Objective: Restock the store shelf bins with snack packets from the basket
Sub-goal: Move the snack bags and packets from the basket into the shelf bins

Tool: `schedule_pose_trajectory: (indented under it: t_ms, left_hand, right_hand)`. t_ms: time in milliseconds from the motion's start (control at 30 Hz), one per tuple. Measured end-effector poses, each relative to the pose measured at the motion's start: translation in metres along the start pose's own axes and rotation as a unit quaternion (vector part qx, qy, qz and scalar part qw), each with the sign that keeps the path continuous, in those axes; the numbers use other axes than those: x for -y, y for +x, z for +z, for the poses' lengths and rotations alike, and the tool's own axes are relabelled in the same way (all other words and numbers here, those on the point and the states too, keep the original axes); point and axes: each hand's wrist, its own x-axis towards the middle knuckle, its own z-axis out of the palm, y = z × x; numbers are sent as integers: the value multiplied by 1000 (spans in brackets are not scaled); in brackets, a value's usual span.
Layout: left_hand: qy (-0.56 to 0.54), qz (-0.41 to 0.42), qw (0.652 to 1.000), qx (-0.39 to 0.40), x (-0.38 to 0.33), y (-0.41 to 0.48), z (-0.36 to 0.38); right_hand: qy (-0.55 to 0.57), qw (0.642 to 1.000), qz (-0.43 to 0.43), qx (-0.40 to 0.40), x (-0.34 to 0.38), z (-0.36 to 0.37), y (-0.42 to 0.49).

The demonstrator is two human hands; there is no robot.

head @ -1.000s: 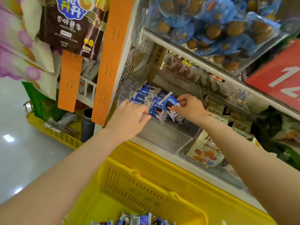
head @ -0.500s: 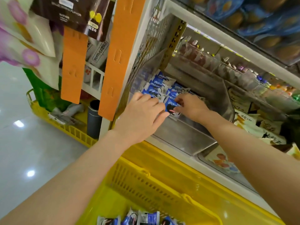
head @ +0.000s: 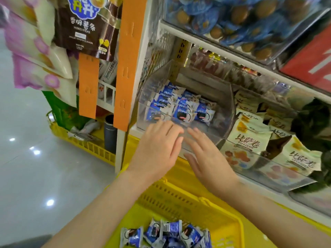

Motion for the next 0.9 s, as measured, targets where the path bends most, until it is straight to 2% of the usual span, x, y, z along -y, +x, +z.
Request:
schedule_pose_trajectory:
  t_ms: [100, 167, 233, 300, 400, 467, 500, 667, 733, 833, 900]
  left_hand:
    - [10, -43, 999, 22, 11, -40, 12]
    - [28, -108, 992, 53, 30, -72, 22]
    - [44, -208, 972, 101, 53, -103, 32]
    - [58, -316, 933, 162, 76, -128, 41]
    - [30, -400, 888, 226, 101, -157, 49]
    - [-8, -408, 880, 242, 109, -169, 53]
    - [-10, -404, 881, 245, 112, -173, 55]
    - [55, -392, 892, 217, 120, -179, 66]
    - [70, -390, 894, 210, 121, -179, 68]
    - [76, -387, 896, 204, 118, -178, 67]
    - [69, -400, 889, 211, 117, -176, 66]
  right_hand:
    - [4, 1000, -22, -19, 6, 25, -36]
    - [27, 999, -19, 6, 7, 50, -54]
    - [22, 996, -3, 82, 6, 80, -65]
    - [33, 984, 44, 167, 1, 114, -73]
    - [-5, 965, 46, 259, -1, 153, -86]
    - [-76, 959, 31, 270, 0, 171, -90]
    - [-78, 959, 31, 272, 1, 179, -92]
    - [59, 961, -23, 269, 21, 230, -121]
    - [105, 948, 21, 301, 27, 251, -130]
    - [119, 909, 136, 375, 18, 281, -135]
    - [110, 888, 176, 411, 9, 295, -138]
